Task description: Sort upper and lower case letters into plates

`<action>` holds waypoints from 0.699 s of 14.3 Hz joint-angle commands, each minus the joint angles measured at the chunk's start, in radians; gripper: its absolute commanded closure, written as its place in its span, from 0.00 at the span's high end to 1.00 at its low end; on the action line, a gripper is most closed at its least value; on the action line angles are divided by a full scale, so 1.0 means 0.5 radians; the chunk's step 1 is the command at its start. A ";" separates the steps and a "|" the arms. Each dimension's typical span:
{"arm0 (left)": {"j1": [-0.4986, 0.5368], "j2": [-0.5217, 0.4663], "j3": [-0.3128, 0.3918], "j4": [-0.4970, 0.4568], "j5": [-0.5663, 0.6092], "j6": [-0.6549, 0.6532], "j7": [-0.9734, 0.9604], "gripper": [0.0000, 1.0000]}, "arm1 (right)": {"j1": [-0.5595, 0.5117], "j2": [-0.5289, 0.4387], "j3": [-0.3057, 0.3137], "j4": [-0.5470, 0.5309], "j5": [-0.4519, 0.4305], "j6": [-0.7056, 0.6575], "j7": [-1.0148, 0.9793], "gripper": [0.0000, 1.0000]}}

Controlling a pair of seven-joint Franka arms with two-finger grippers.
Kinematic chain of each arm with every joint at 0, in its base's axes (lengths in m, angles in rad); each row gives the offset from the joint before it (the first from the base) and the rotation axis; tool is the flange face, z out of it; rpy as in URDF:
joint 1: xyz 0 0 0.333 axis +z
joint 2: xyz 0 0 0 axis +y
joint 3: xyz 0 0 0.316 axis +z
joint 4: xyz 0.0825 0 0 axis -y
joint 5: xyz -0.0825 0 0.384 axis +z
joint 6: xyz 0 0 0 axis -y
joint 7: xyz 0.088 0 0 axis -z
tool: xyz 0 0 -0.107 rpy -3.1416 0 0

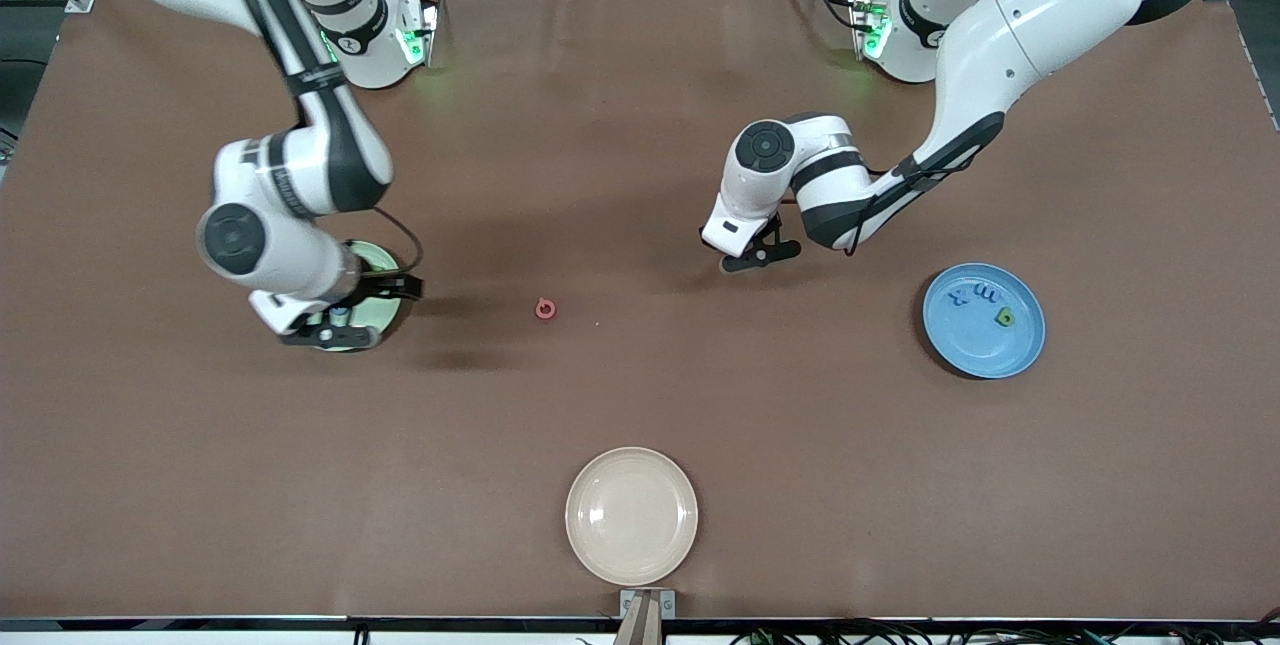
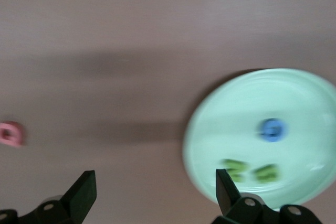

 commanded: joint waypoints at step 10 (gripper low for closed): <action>0.934 -0.117 -0.564 0.085 -0.016 -0.441 0.508 0.13 | 0.500 0.493 -0.025 0.287 0.035 0.399 0.711 0.99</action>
